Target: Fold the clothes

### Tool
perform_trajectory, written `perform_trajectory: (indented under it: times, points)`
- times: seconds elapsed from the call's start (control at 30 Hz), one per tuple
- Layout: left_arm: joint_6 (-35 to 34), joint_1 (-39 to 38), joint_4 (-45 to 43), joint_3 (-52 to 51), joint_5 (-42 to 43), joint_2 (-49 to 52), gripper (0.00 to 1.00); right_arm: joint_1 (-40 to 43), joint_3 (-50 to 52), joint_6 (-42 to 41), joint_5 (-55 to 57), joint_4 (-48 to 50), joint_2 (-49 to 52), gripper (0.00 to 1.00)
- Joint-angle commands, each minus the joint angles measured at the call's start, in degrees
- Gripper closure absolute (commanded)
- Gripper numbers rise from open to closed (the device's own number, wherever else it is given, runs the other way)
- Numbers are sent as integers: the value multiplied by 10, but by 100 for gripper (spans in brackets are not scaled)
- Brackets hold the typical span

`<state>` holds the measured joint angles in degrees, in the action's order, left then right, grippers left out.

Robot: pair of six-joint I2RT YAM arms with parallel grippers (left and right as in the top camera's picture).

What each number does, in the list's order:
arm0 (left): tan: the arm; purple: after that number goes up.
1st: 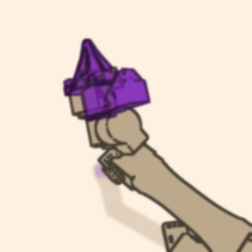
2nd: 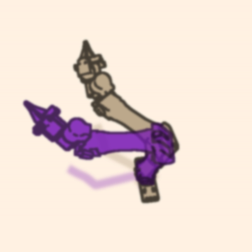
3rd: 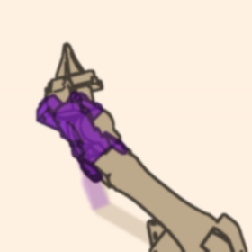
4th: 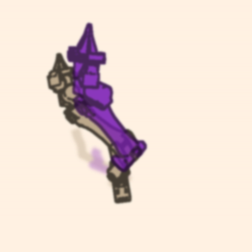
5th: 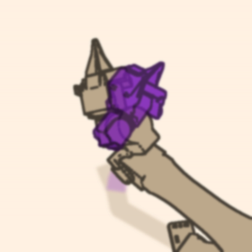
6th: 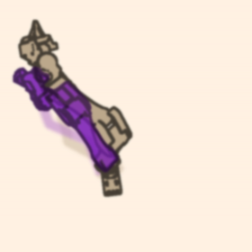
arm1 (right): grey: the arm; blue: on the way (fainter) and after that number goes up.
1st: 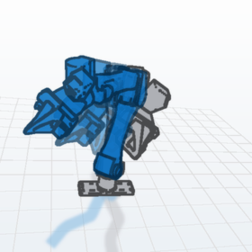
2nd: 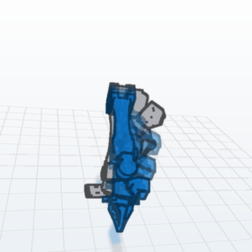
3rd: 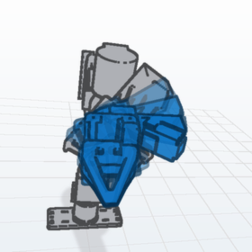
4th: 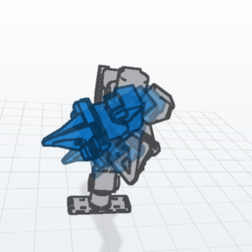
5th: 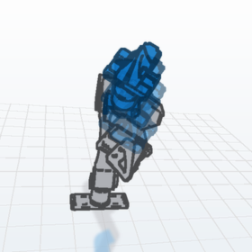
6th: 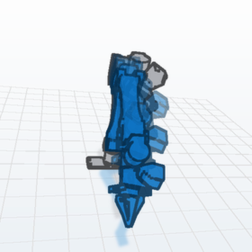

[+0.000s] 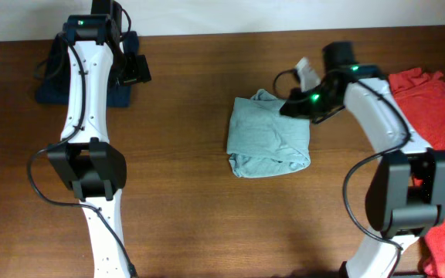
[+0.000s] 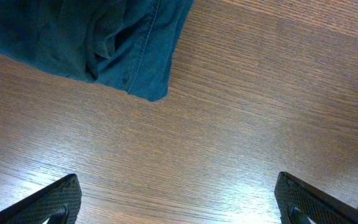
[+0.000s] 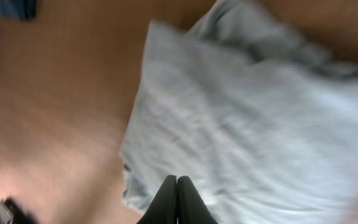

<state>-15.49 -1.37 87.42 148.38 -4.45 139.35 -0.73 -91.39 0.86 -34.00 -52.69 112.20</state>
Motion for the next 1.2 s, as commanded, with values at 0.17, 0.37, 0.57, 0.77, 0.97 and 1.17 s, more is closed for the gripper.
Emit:
perform_trajectory:
  times: [0.17,0.37,0.57,0.77,0.97,1.17]
  points:
    - [1,0,0,7,4,-12,1,38,25,10,42,38,25,95]
    - [1,0,0,7,4,-12,1,37,70,8,38,124,69,95]
    - [1,0,0,7,4,-12,1,39,88,2,38,191,103,94]
    - [1,0,0,7,4,-12,1,43,38,2,-70,153,76,93]
    - [1,0,0,7,4,-12,1,41,4,21,-138,46,-7,92]
    - [1,0,0,7,4,-12,1,40,19,112,-134,-81,-18,92]
